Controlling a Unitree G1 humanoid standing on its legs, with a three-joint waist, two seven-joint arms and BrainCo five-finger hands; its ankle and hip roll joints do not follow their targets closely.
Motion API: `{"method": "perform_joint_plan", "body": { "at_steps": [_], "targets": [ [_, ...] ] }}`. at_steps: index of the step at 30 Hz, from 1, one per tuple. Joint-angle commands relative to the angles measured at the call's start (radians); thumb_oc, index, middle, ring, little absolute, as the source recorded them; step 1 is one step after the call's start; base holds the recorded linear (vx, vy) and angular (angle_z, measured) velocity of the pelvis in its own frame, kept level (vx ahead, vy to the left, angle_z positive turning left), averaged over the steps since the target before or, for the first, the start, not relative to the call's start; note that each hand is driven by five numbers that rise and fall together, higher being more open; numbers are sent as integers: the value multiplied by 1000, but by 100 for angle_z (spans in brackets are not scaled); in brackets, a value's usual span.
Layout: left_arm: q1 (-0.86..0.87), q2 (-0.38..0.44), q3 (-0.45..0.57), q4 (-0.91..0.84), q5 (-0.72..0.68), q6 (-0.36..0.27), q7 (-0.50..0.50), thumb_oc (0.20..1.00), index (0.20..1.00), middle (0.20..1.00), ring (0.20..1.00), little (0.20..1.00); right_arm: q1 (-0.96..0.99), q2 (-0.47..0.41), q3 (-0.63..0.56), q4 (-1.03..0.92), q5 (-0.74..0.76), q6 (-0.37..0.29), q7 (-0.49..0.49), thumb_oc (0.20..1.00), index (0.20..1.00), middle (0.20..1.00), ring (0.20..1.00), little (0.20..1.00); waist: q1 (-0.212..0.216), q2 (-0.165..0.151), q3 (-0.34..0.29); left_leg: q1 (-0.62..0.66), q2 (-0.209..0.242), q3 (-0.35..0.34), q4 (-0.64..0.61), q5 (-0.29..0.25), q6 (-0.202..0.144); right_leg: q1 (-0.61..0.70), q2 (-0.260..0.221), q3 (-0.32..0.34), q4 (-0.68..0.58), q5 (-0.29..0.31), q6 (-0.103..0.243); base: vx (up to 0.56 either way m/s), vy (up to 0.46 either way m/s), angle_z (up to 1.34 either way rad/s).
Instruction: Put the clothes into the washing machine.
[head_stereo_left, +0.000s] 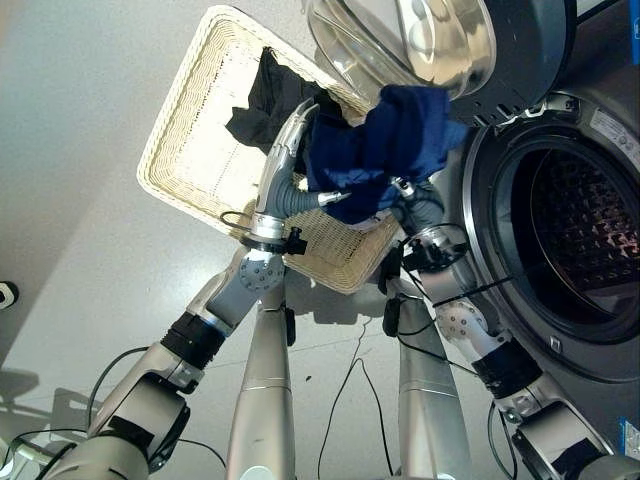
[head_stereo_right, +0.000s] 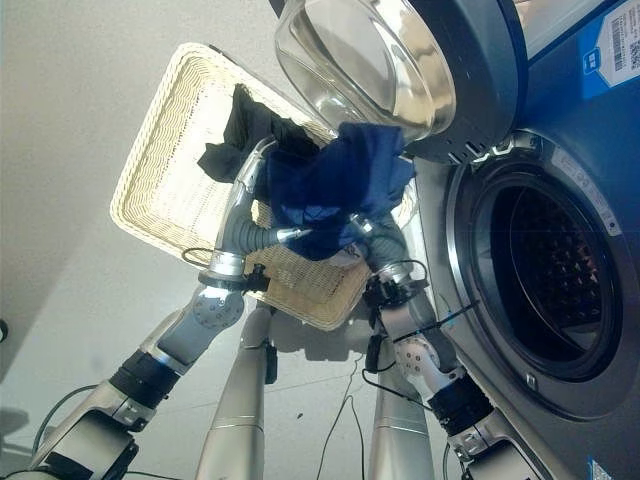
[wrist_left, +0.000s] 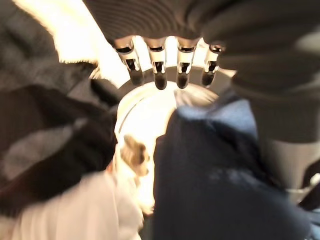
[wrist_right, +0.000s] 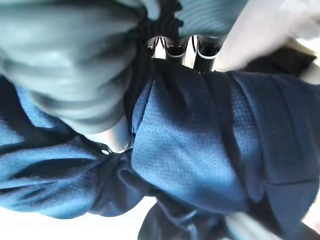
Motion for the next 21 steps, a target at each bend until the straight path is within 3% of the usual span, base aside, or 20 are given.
{"method": "perform_joint_plan", "body": {
  "at_steps": [1,4,9,15,17,18,21],
  "targets": [
    [-38,7,24,-61,-89,-127,-62,1000,1000,1000,1000,1000,-20,24,-64,-86,-54,-118,-51,200,200,200,200,200,-14,-20,0,-5,-112,19,59,-44,87,72,57,-103,-290,271,55,0,0,0],
    [-38,3,37,-62,-140,-155,-92,1000,1000,1000,1000,1000,-15,14,-102,-62,-57,-137,-77,200,200,200,200,200,-17,-19,0,-3,-113,19,58,-46,87,72,58,-100,-290,273,56,0,0,0],
    [-43,7,43,-57,-118,-149,-70,1000,1000,1000,1000,1000,-12,-3,-139,-44,-61,-149,-119,200,200,200,200,200,-21,-20,0,-1,-115,19,62,-49,87,74,58,-97,-291,275,56,0,0,0],
    [-36,33,76,9,-51,-156,104,1000,1000,1000,1000,1000,-2,-39,-177,87,-22,-59,-181,200,200,200,200,200,-22,-16,0,-5,-112,22,72,-54,82,70,57,-92,-290,274,53,0,0,0],
    [-33,32,81,34,-28,-166,148,1000,1000,1000,1000,1000,5,-43,-175,144,9,-46,-166,200,200,200,200,200,-21,-15,0,-4,-112,23,72,-55,82,70,57,-91,-288,274,52,0,0,0],
    [-38,34,85,84,12,-181,218,1000,1000,1000,1000,1000,11,-51,-170,252,73,-25,-142,200,200,200,200,200,-20,-12,0,-3,-111,26,73,-54,80,70,56,-93,-286,272,50,0,0,0],
    [-42,33,86,102,39,-179,250,1000,1000,1000,1000,1000,10,-55,-166,304,85,-22,-140,200,200,200,200,200,-19,-10,0,-6,-111,27,74,-54,79,67,56,-93,-284,272,49,0,0,0]
  ]
}}
